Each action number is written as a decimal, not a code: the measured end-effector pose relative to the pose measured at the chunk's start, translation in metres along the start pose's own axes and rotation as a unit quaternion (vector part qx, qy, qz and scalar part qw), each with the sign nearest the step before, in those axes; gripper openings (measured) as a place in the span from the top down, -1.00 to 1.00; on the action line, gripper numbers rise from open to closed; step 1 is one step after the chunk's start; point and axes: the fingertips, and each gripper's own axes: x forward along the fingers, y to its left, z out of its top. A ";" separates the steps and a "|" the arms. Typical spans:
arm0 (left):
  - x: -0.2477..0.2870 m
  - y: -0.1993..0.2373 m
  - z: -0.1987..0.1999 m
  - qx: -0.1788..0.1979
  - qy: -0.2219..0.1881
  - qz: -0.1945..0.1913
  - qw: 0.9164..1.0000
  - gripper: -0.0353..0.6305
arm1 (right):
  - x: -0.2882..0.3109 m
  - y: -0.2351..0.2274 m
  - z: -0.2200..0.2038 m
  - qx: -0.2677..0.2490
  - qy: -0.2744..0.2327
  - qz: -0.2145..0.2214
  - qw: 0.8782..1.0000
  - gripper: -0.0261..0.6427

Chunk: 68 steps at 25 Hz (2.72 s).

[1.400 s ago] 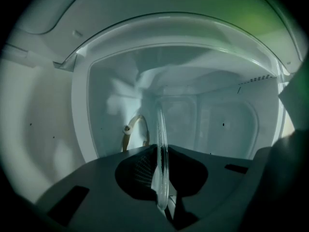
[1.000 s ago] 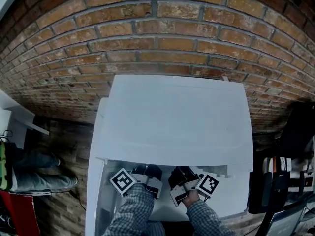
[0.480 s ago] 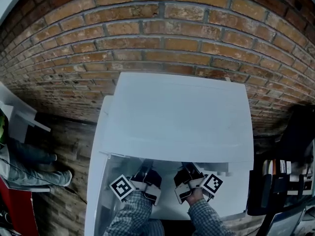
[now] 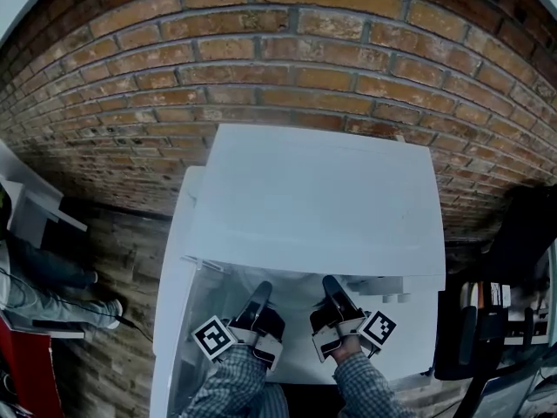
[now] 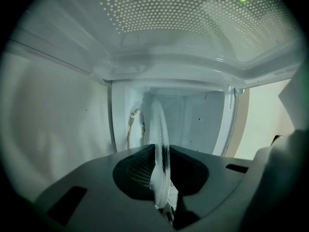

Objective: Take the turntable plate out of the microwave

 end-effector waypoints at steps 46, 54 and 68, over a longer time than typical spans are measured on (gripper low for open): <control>-0.169 -0.058 -0.116 0.013 -0.021 -0.068 0.997 0.76 | -0.189 0.063 -0.065 -0.065 0.004 0.064 0.996 0.78; -0.196 -0.061 -0.141 0.016 -0.017 -0.063 0.998 0.76 | -0.227 0.064 -0.076 -0.054 0.001 0.066 0.996 0.78; -0.197 -0.095 -0.131 0.008 0.008 -0.071 0.997 0.76 | -0.228 0.096 -0.090 -0.059 -0.024 0.069 0.996 0.78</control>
